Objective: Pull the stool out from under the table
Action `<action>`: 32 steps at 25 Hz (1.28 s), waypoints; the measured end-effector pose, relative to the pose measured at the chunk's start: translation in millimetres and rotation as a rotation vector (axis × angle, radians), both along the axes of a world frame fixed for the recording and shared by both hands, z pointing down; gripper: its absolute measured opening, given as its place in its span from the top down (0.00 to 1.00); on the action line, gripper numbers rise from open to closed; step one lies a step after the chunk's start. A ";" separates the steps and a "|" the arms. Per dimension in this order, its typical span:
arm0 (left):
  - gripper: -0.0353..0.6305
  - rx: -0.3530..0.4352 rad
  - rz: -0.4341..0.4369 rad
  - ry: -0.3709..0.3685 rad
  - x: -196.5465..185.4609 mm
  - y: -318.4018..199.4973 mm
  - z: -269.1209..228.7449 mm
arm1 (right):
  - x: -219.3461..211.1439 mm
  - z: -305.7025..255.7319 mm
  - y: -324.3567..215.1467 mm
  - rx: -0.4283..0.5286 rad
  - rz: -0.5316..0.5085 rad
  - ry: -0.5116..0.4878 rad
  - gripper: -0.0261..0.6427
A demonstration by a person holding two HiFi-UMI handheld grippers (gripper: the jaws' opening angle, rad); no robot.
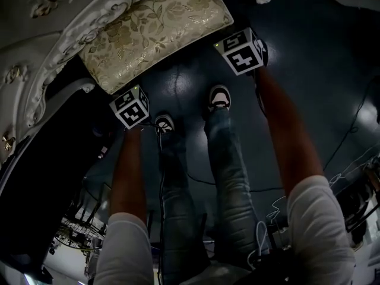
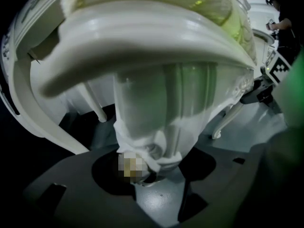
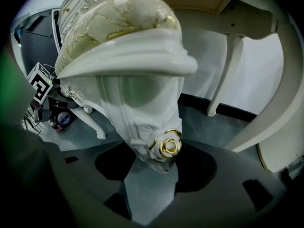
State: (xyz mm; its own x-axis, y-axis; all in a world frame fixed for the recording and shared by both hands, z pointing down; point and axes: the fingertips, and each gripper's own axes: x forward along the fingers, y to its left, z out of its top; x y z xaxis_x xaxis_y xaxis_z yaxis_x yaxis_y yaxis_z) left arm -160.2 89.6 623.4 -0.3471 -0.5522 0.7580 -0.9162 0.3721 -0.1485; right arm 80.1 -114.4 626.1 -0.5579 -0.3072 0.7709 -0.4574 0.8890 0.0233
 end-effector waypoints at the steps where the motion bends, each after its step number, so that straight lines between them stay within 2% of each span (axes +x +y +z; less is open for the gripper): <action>1: 0.54 0.004 -0.006 -0.008 2.0 0.8 0.1 | 1.0 0.8 -0.6 0.007 -0.005 -0.008 0.60; 4: 0.54 -0.005 -0.023 -0.004 6.2 3.4 0.2 | 1.5 0.5 -2.6 0.005 -0.020 -0.004 0.60; 9: 0.54 -0.065 -0.026 0.067 13.8 13.4 -3.5 | 8.3 -10.3 6.1 -0.058 -0.035 0.080 0.60; 15: 0.54 -0.095 -0.032 0.053 15.3 13.9 -2.3 | 7.2 -7.0 3.7 -0.058 -0.048 0.074 0.60; 19: 0.54 -0.086 -0.057 0.056 19.8 15.3 -2.5 | 9.1 -5.3 2.6 -0.069 -0.067 0.095 0.60; 22: 0.54 -0.057 -0.074 0.033 16.5 14.0 -0.6 | 3.2 -0.4 -0.8 -0.057 -0.077 0.074 0.60; 24: 0.54 -0.047 -0.070 0.026 15.4 11.5 3.8 | 1.1 3.7 -4.7 -0.053 -0.081 0.070 0.60; 28: 0.54 -0.073 -0.052 0.060 21.1 15.4 1.9 | 10.5 -3.3 2.6 -0.090 -0.061 0.108 0.60; 32: 0.54 -0.051 -0.044 0.051 15.6 13.6 -1.0 | 9.1 -3.6 4.1 -0.091 -0.044 0.100 0.60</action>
